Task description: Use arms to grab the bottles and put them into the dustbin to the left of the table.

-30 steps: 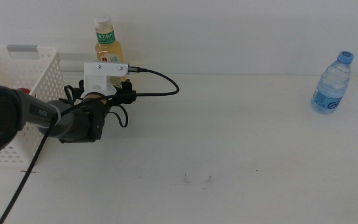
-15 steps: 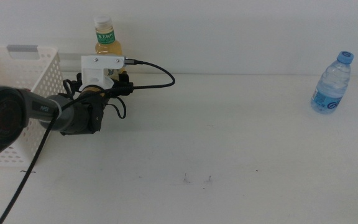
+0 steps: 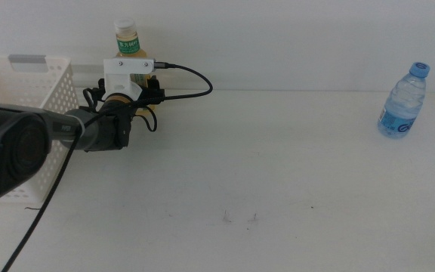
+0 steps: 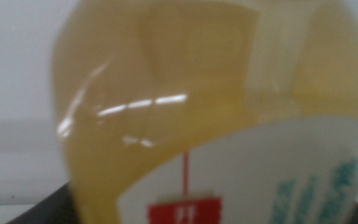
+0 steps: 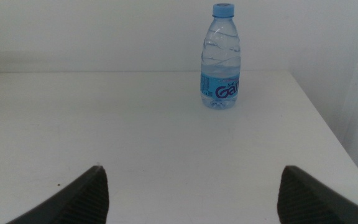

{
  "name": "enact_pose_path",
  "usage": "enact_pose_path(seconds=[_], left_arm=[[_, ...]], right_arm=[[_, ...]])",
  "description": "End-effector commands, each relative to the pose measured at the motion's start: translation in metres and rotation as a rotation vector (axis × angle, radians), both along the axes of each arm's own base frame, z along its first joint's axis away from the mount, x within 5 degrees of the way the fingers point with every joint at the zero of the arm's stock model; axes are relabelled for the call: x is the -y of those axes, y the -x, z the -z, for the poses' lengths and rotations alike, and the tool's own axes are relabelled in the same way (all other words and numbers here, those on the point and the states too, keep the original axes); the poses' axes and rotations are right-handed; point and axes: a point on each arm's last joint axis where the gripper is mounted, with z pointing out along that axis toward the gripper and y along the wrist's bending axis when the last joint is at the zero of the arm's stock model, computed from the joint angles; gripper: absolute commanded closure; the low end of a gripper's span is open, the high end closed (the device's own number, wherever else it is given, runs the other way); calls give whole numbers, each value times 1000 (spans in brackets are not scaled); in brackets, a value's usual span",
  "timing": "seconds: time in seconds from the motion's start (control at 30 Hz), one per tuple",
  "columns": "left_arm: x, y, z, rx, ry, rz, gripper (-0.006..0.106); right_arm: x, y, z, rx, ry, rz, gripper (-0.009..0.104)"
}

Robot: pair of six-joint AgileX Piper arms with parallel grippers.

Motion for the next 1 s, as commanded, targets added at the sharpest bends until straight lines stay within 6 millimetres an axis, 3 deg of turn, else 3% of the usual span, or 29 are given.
enact_pose_path(seconds=[0.0, 0.2, 0.33, 0.43, 0.53, 0.6, 0.77, 0.97], left_arm=[[-2, -7, 2, 15, 16, -13, 7], [-3, -15, 2, 38, 1, -28, 7], [-4, -15, 3, 38, -36, -31, 17], [-4, -15, 0, 38, -12, -42, 37], [-4, -9, -9, 35, 36, -48, 71], [-2, 9, -27, 44, 6, -17, 100], [4, 55, -67, 64, 46, -26, 102], [13, 137, -102, -23, 37, 36, 102]], right_arm=[[1, 0, 0, 8, 13, 8, 4], [1, 0, 0, 8, 13, 8, 4], [1, 0, 0, 8, 13, 8, 4], [1, 0, 0, 8, 13, 8, 4], [1, 0, 0, 8, 13, 8, 4], [1, 0, 0, 8, 13, 8, 4], [1, 0, 0, 8, 13, 8, 4], [1, 0, 0, 8, 13, 8, 4]])
